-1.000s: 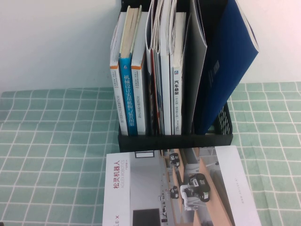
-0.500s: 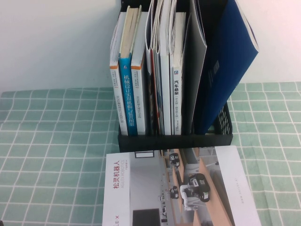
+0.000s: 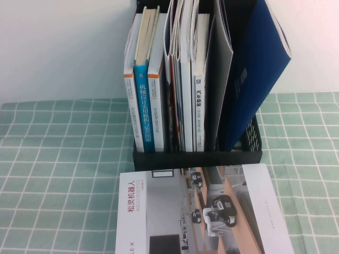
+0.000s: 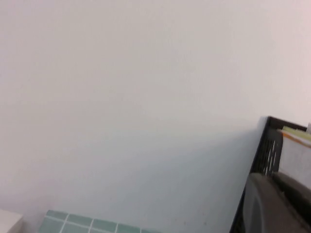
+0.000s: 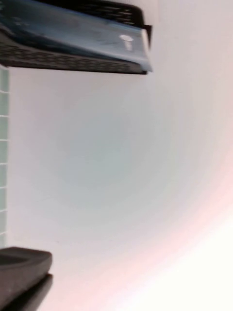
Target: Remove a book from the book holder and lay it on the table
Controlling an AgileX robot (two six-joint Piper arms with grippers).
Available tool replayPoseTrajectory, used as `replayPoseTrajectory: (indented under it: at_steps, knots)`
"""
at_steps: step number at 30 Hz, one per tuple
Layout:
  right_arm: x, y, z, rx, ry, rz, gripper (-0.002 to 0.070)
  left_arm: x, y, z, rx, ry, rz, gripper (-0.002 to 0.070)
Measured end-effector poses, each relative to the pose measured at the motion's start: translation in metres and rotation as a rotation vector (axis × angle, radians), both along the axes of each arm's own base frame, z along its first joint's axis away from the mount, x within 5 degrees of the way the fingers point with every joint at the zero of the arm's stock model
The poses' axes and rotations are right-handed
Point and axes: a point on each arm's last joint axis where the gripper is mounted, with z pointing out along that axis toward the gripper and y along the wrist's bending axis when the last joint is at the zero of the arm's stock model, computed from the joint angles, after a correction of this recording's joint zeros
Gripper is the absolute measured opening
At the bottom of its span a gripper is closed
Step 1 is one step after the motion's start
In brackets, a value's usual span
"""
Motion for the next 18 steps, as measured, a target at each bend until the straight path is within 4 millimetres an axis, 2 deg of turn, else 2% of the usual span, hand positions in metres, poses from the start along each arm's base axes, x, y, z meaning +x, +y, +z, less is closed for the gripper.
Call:
replayPoseTrajectory:
  at_steps: [6, 13, 16, 18]
  knots:
    - [-0.004, -0.001, 0.014, -0.02, -0.155, -0.012, -0.0002, -0.003, 0.003, 0.01, -0.142, -0.119, -0.006, -0.0003]
    - [-0.004, -0.001, 0.015, -0.055, -0.167, -0.023, -0.0002, -0.006, 0.006, 0.018, -0.19, -0.21, 0.002, -0.0003]
    - [-0.003, 0.0, 0.015, -0.063, -0.114, -0.018, -0.0002, -0.005, 0.003, 0.018, -0.212, -0.14, -0.027, -0.0002]
    - [-0.004, 0.0, 0.02, -0.09, -0.065, -0.015, -0.0002, -0.006, -0.001, 0.028, -0.205, -0.045, -0.066, -0.0002]
